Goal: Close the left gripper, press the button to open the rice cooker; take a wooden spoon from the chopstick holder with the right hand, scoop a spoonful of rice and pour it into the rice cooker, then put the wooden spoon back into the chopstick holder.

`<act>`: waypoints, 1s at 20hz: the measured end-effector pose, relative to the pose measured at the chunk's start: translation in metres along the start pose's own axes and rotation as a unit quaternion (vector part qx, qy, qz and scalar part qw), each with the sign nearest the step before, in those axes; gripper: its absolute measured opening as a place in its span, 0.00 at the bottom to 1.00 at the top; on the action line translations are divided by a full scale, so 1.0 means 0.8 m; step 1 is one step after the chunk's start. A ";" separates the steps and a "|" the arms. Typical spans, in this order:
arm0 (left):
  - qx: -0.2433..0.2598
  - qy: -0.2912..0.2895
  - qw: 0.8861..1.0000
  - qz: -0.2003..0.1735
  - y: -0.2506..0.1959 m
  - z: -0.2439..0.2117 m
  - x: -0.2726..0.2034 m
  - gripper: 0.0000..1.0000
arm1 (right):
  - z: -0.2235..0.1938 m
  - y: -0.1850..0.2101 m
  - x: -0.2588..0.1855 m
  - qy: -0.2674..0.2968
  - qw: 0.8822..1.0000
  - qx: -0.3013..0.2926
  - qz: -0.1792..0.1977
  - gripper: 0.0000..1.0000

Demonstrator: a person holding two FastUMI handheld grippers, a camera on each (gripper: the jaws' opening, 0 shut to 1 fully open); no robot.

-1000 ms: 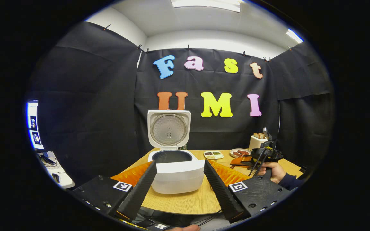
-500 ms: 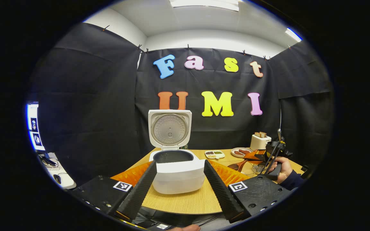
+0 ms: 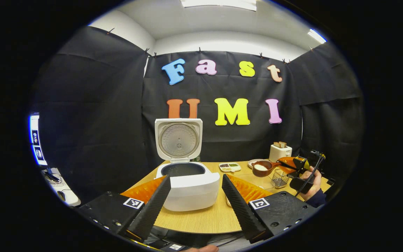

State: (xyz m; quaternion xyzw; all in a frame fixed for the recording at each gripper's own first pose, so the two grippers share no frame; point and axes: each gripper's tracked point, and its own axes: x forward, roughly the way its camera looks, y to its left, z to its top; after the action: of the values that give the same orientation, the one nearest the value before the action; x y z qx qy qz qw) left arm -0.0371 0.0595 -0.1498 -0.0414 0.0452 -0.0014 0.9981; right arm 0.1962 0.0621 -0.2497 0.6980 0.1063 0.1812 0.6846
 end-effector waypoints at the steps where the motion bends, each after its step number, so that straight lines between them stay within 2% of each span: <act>1: 0.003 -0.001 1.000 0.000 0.001 0.001 0.000 0.94 | -0.002 0.002 0.000 0.005 1.000 0.010 0.004 0.10; 5: 0.007 -0.005 1.000 0.000 0.003 0.000 -0.005 0.94 | -0.010 0.023 -0.004 0.011 1.000 0.017 0.009 0.10; 13: -0.002 -0.017 1.000 0.009 0.029 0.008 -0.022 0.94 | -0.034 0.046 0.028 0.029 0.999 -0.009 -0.033 0.10; 15: 0.001 -0.023 1.000 0.014 0.040 0.011 -0.029 0.94 | -0.035 0.056 0.040 0.018 0.999 -0.011 -0.040 0.10; 20: -0.014 -0.038 0.999 0.026 0.073 0.018 -0.047 0.94 | -0.063 0.104 0.067 0.017 0.998 -0.050 -0.031 0.10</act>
State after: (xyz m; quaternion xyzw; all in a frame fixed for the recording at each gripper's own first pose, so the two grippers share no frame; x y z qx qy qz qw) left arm -0.0735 0.1188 -0.1366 -0.0547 0.0083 0.0264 0.9981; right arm 0.2165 0.1263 -0.1616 0.6564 0.1302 0.1764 0.7219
